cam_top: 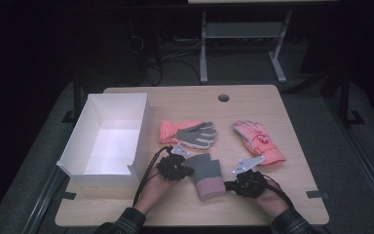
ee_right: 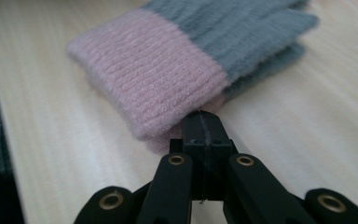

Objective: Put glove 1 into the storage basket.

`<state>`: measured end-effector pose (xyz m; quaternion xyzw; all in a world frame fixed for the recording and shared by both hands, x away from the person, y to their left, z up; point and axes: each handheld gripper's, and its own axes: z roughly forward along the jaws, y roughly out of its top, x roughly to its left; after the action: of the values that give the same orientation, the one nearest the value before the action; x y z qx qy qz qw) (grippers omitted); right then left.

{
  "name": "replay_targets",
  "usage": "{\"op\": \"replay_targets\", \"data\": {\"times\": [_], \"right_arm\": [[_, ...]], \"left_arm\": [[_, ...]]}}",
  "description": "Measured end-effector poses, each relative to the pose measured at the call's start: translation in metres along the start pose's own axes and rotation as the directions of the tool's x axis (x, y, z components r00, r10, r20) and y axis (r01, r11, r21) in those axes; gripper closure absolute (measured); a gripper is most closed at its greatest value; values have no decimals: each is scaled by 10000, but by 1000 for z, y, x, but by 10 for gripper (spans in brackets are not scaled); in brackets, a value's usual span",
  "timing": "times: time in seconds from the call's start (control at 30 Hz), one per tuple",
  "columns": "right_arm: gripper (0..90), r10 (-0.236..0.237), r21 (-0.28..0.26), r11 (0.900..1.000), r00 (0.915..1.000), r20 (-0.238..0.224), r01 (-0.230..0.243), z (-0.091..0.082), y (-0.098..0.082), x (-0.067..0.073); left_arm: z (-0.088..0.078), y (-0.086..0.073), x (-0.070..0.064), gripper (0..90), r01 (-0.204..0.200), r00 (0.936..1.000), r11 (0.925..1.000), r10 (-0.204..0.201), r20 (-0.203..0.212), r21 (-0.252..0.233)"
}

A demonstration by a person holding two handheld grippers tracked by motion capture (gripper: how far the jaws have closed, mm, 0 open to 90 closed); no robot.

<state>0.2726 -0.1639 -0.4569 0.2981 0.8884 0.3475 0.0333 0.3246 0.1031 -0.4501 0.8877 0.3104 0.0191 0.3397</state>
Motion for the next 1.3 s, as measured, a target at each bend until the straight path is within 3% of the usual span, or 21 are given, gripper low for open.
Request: {"op": "replay_targets", "data": {"times": [0.1, 0.13, 0.17, 0.43, 0.47, 0.53, 0.63, 0.9, 0.93, 1.03, 1.13, 1.2, 1.3], "right_arm": [[900, -24, -41, 10000, 9999, -128, 23, -2, -3, 6], [900, 38, -42, 10000, 9998, -178, -39, -2, -3, 9], [900, -4, -44, 10000, 9998, -219, 3, -2, -4, 12], [900, -691, -16, 9976, 9954, -657, 691, 7, 2, 33], [900, -657, 15, 9978, 9952, -725, 660, 9, 3, 36], [900, -740, 29, 9972, 9938, -828, 745, 13, 5, 39], [900, -887, 18, 9960, 9919, -905, 893, 18, 9, 44], [900, -1327, -19, 9911, 9853, -1072, 1333, 40, 27, 58], [900, -1384, -27, 9903, 9845, -1079, 1389, 41, 28, 59], [900, -1380, -62, 9904, 9845, -1080, 1382, 38, 27, 58], [814, -1118, -233, 9937, 9872, -1134, 1099, 27, 23, 53], [735, -873, -370, 9958, 9904, -1069, 838, 14, 16, 47], [618, -517, -552, 9974, 9944, -919, 468, -1, 7, 41]], "left_arm": [[2, 3, 1, 895, -103, 9999, 9999, 103, 45, 64], [4, 4, 0, 896, 142, 9999, 9998, -141, 55, -133], [5, 5, 0, 895, -3, 10000, 10000, 3, 68, -52], [12, 15, -2, 896, -16, 10000, 9999, 17, 82, -164], [11, 17, -1, 896, -191, 9998, 9998, 191, 96, -25], [14, 20, -3, 896, -10, 9999, 9998, 13, 126, -193], [16, 25, -1, 896, -281, 9995, 9996, 282, 133, -70], [22, 33, -1, 896, -360, 9993, 9991, 363, 123, -223], [21, 34, 0, 896, -535, 9985, 9985, 536, 130, -103], [17, 33, 0, 895, -387, 9991, 9988, 391, 152, -287], [7, 34, -1, 867, -459, 9987, 9980, 468, 199, -437], [3, 33, -5, 798, -304, 9993, 9962, 320, 189, -818], [-3, 31, -9, 659, -487, 9987, 9963, 494, 83, -715]]}}
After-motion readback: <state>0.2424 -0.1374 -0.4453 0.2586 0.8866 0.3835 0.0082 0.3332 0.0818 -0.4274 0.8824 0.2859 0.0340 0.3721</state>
